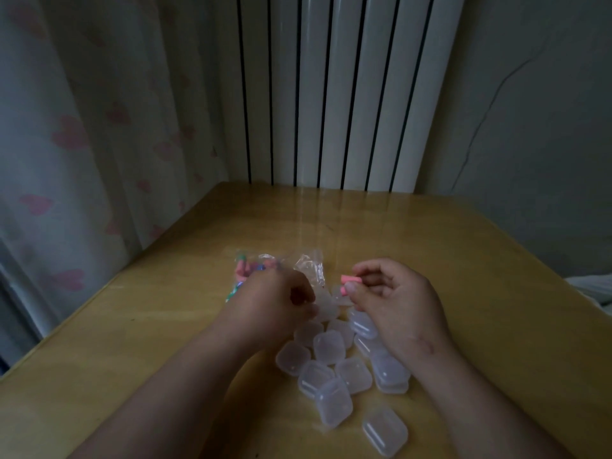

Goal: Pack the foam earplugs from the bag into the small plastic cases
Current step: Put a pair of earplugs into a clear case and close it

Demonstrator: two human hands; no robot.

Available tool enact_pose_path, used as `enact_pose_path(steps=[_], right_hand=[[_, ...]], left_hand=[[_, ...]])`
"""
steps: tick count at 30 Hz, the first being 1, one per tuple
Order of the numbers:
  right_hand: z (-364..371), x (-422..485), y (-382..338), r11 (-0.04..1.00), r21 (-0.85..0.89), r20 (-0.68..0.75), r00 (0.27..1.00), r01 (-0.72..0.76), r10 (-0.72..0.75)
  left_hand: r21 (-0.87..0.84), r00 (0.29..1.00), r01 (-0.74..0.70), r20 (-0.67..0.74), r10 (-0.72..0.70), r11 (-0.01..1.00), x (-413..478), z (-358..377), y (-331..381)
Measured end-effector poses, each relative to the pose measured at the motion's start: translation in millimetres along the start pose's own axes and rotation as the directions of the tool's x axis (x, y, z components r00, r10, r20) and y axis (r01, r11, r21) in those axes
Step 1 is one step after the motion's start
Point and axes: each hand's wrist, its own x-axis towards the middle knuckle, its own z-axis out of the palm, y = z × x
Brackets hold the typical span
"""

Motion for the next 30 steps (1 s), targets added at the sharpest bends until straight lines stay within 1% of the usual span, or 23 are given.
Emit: enact_pose_path(steps=[2,4,8,9,11,13,15,17,18,22,25,28,30], right_hand=[[1,-1,0,1.000,-0.017,0.021,1.000,0.013,-0.012],[2,-1,1,0.999,-0.032,0.031,0.999,0.019,-0.018],[2,0,3,0.997,-0.074,0.008,1.000,0.017,-0.017],[2,0,4,0.996,-0.089,-0.002,1.000,0.019,-0.019],[1,0,5,0.992,-0.127,-0.022,0.999,0.020,-0.023],[0,0,5,0.991,-0.130,-0.036,0.999,0.027,-0.032],[-1,1,5,0.995,-0.098,-0.050,0.998,0.024,-0.029],[-1,1,2,0.998,-0.063,-0.054,0.998,0.016,-0.020],[-1,1,1,0.999,-0.047,-0.047,0.999,0.006,-0.008],[-2,0,-2,0.999,0.015,-0.032,0.998,-0.044,0.045],[-3,-1,-5,0.995,0.055,-0.024,0.996,-0.079,0.080],[-3,-2,-8,0.984,0.121,0.030,0.991,-0.133,0.131],[-2,-2,-7,0.982,0.117,0.074,0.987,-0.150,0.142]], left_hand=[[0.105,0.994,0.016,0.105,-0.027,0.994,-1,2,-2],[0.147,0.981,0.019,0.188,-0.047,0.989,-2,4,-3],[0.054,0.958,0.025,0.283,-0.040,0.998,-3,0,-6],[0.024,0.960,0.017,0.280,-0.023,1.000,-4,-2,-6],[-0.067,0.976,0.008,0.219,0.007,0.998,-4,-7,-7],[-0.259,0.988,0.008,0.153,0.033,0.966,-5,-9,-7],[-0.502,0.988,-0.015,0.123,0.089,0.865,-6,-11,-3],[-0.637,0.988,-0.031,0.098,0.121,0.770,-7,-10,-1],[-0.669,0.989,-0.035,0.081,0.120,0.742,-6,-9,-1],[-0.692,0.992,-0.067,0.030,0.122,0.719,-6,-7,0],[-0.759,0.996,-0.066,-0.007,0.094,0.648,-4,-6,-1],[-0.811,0.996,-0.064,-0.016,0.086,0.582,-4,-6,-1],[-0.829,0.997,-0.048,-0.005,0.079,0.557,-4,-6,-1]])
